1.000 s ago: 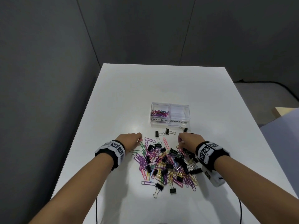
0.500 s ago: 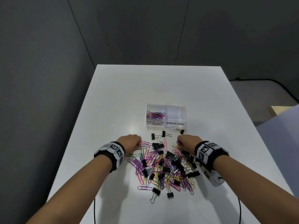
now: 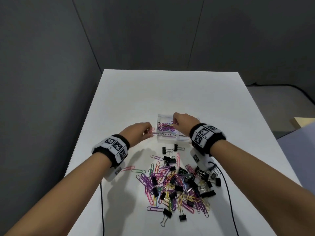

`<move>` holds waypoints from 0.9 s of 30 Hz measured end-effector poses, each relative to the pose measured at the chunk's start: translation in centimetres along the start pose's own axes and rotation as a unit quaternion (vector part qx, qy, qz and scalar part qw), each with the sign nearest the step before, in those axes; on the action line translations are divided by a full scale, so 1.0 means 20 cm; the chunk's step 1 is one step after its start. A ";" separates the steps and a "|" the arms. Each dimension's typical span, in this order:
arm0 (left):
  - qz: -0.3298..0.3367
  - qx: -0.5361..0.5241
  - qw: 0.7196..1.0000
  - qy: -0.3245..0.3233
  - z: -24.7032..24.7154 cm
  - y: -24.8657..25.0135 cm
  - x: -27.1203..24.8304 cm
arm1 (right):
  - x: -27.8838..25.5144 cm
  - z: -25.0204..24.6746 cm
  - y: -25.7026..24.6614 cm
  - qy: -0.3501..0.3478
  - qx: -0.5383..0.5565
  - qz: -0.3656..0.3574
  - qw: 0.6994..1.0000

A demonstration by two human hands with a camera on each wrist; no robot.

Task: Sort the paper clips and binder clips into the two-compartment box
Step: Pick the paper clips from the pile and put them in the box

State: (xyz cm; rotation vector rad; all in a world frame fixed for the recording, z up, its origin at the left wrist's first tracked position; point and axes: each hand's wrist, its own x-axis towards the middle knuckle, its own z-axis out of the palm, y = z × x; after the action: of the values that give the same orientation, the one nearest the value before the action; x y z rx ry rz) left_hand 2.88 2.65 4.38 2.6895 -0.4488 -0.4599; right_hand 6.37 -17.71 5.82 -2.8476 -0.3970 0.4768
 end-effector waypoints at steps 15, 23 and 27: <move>0.040 0.056 0.997 -0.016 -0.07 0.18 0.36 | -0.16 0.12 0.14 0.014 0.083 0.001 0.996; 0.080 0.118 0.989 -0.030 -0.01 0.24 0.36 | -0.25 0.32 0.15 -0.087 0.017 0.020 0.996; 0.131 0.133 0.982 -0.001 0.04 0.23 0.20 | -0.26 0.36 0.12 -0.105 -0.044 0.032 0.993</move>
State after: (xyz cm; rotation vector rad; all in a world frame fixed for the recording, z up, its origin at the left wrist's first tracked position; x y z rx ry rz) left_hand 5.00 -3.13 4.53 2.8229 -0.9109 -0.3468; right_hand -0.40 -20.18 0.02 -2.9120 -0.3739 0.7938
